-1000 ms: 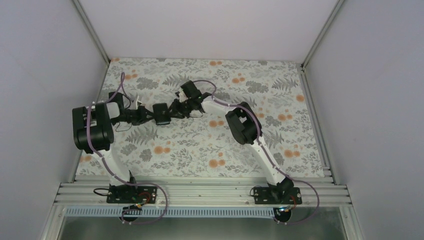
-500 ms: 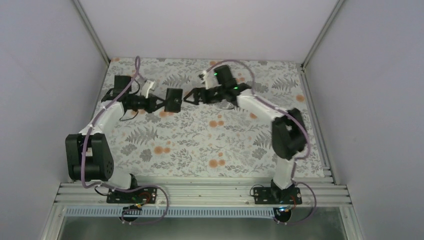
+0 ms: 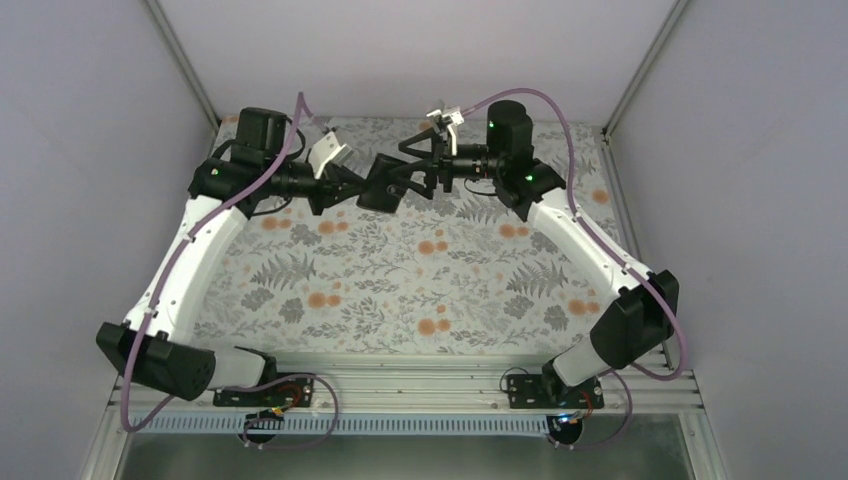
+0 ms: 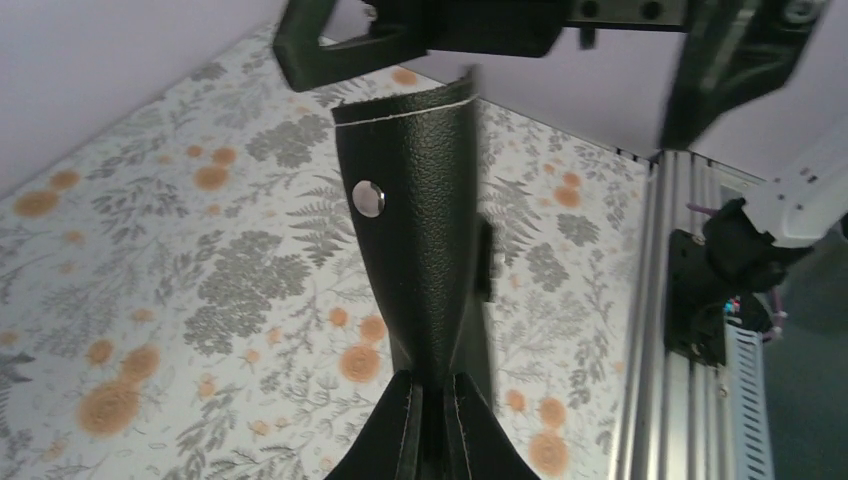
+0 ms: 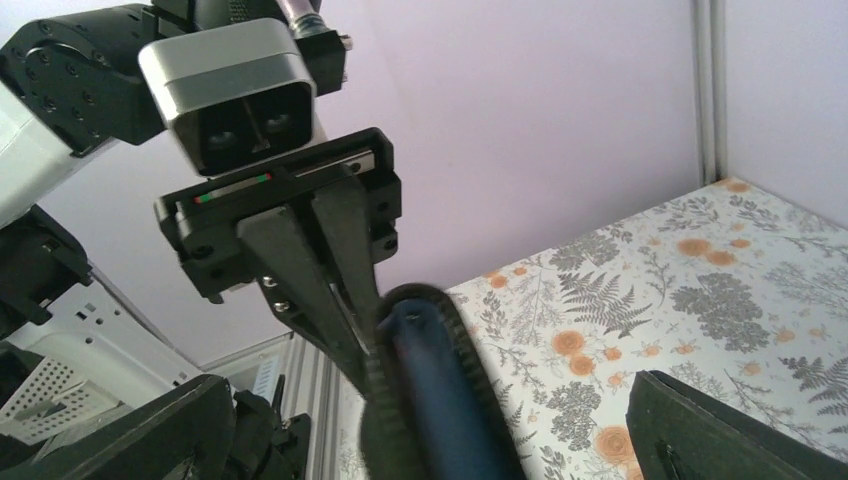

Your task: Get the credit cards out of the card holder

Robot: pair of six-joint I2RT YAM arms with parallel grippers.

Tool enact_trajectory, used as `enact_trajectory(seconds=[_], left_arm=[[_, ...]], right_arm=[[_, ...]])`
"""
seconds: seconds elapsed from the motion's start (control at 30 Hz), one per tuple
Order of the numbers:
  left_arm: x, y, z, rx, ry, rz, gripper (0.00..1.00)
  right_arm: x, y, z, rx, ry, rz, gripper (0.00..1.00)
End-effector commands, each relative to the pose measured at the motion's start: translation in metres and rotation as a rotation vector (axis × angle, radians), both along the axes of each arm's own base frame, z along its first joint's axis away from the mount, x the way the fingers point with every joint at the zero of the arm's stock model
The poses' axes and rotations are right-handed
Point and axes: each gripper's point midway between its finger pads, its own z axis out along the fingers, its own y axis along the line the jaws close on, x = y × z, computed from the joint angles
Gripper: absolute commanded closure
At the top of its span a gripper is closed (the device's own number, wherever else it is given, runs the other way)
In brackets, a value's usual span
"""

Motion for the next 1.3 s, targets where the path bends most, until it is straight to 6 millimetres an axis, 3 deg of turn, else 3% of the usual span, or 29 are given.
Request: enact_trajectory(seconds=[0.0,0.13,0.3,0.33,0.5,0.6,0.63,0.7,0.73,0.77,0.87,0.93,1.0,1.1,1.17,1.2,1.27], left_arm=[[-0.022,0.0,0.008,0.002,0.01,-0.024,0.98],[-0.032,0.001,0.017,-0.011,-0.022,-0.042,0.98],[-0.039,0.001,0.021,-0.032,-0.039,-0.056,0.98],[-0.04,0.0,0.023,-0.042,-0.038,-0.062,0.98],[-0.043,-0.002,0.02,-0.055,-0.025,-0.082,0.98],[-0.047,-0.003,0.013,-0.059,-0.004,-0.101,0.97],[-0.048,-0.003,0.011,-0.059,0.004,-0.111,0.75],[-0.051,-0.004,0.008,-0.057,0.011,-0.129,0.13],[-0.051,-0.004,0.008,-0.059,0.005,-0.131,0.02],[-0.05,-0.005,0.011,-0.065,-0.005,-0.128,0.0],[-0.052,-0.009,0.014,-0.095,0.006,-0.164,0.1],[-0.058,-0.012,0.012,-0.117,0.028,-0.204,0.32],[-0.059,-0.014,0.007,-0.113,0.038,-0.209,0.6],[-0.063,-0.014,-0.002,-0.095,0.047,-0.217,0.76],[-0.065,-0.014,-0.004,-0.092,0.056,-0.213,0.93],[-0.06,-0.014,-0.004,-0.087,0.059,-0.178,0.97],[-0.04,-0.009,0.0,-0.068,0.052,-0.055,0.98]], right_arm=[[-0.009,-0.001,0.004,0.015,-0.051,0.065,0.01],[-0.005,-0.008,-0.007,-0.02,-0.056,0.004,0.01],[-0.025,-0.005,-0.01,0.01,-0.058,0.127,0.04],[-0.028,-0.003,-0.012,0.008,-0.056,0.147,0.1],[-0.046,0.002,-0.01,0.022,-0.07,0.249,0.92],[-0.05,-0.001,-0.008,0.017,-0.099,0.246,0.96],[-0.053,-0.002,-0.007,0.014,-0.114,0.254,0.96],[-0.06,-0.001,-0.013,-0.018,-0.139,0.267,0.96],[-0.064,0.003,-0.014,-0.033,-0.178,0.271,0.96],[-0.068,0.006,-0.02,-0.061,-0.202,0.278,0.96],[-0.08,0.011,-0.02,-0.076,-0.232,0.315,0.96],[-0.082,0.012,-0.016,-0.072,-0.25,0.314,0.96],[-0.084,0.014,-0.013,-0.073,-0.267,0.318,0.96],[-0.08,0.015,-0.008,-0.073,-0.281,0.303,0.96],[-0.073,0.018,-0.004,-0.076,-0.279,0.275,0.96],[-0.064,0.019,-0.002,-0.086,-0.269,0.228,0.93],[-0.026,0.015,0.004,-0.118,-0.225,0.006,0.68]])
